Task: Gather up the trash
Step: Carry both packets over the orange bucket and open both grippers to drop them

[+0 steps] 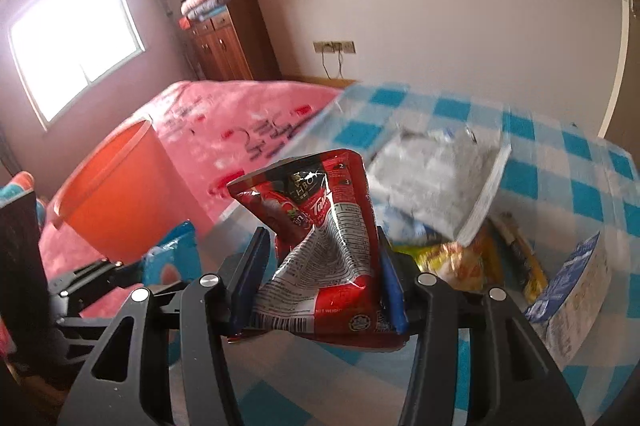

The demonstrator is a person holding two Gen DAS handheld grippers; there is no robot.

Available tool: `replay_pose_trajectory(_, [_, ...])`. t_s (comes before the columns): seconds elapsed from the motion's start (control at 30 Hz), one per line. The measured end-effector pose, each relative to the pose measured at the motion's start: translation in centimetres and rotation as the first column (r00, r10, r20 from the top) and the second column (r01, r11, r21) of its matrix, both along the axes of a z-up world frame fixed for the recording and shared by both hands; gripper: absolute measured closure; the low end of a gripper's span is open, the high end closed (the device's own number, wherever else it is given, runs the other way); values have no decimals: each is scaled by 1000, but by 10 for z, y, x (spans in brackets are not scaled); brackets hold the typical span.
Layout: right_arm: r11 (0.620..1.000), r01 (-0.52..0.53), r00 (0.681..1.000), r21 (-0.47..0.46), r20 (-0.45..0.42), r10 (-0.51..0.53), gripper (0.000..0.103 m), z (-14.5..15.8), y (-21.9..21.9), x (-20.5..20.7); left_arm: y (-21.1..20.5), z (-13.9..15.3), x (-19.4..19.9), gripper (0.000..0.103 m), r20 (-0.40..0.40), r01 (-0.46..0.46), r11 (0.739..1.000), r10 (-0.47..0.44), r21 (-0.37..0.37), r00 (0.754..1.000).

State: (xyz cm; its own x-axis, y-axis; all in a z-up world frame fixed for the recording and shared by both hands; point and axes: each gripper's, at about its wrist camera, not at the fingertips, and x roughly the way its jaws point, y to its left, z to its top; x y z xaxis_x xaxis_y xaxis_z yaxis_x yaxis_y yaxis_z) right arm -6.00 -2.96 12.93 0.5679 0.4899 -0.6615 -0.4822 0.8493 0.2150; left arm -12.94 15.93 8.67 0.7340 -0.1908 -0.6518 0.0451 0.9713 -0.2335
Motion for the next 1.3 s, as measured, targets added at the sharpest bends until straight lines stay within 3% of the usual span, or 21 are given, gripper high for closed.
replay_pose_trajectory(0.27, [992, -90, 995, 83, 44, 87, 51, 57, 38, 2, 33, 63, -11, 50, 144, -85, 996, 84, -2, 986])
replay_pose_trajectory(0.5, [960, -252, 967, 118, 75, 245, 51, 95, 118, -2, 98, 106, -32, 49, 226, -277, 959, 257, 61, 940])
replay_pose_trajectory(0.73, [922, -368, 930, 125, 66, 362, 50, 99, 199, -2, 155, 100, -37, 49, 190, -420, 903, 398, 91, 898])
replay_pose_trajectory(0.93, [909, -400, 916, 115, 24, 400, 48, 84, 243, 7, 180, 79, -31, 49, 137, -462, 882, 449, 89, 883])
replay_pose_trajectory(1.0, [899, -416, 908, 134, 8, 419, 48, 77, 249, 7, 183, 72, -28, 41, 134, -481, 872, 468, 93, 874])
replay_pose_trajectory(1.07, [889, -427, 901, 167, -8, 434, 36, 73, 249, 9, 185, 68, -29, 29, 144, -503, 859, 488, 96, 861])
replay_pose_trajectory(1.13, [894, -410, 910, 179, 8, 415, 20, 73, 245, 7, 189, 64, -32, 24, 133, -519, 849, 506, 99, 852])
replay_pose_trajectory(1.3, [922, -341, 940, 184, 94, 329, 11, 81, 215, -1, 187, 64, -41, 17, 150, -539, 839, 524, 79, 838])
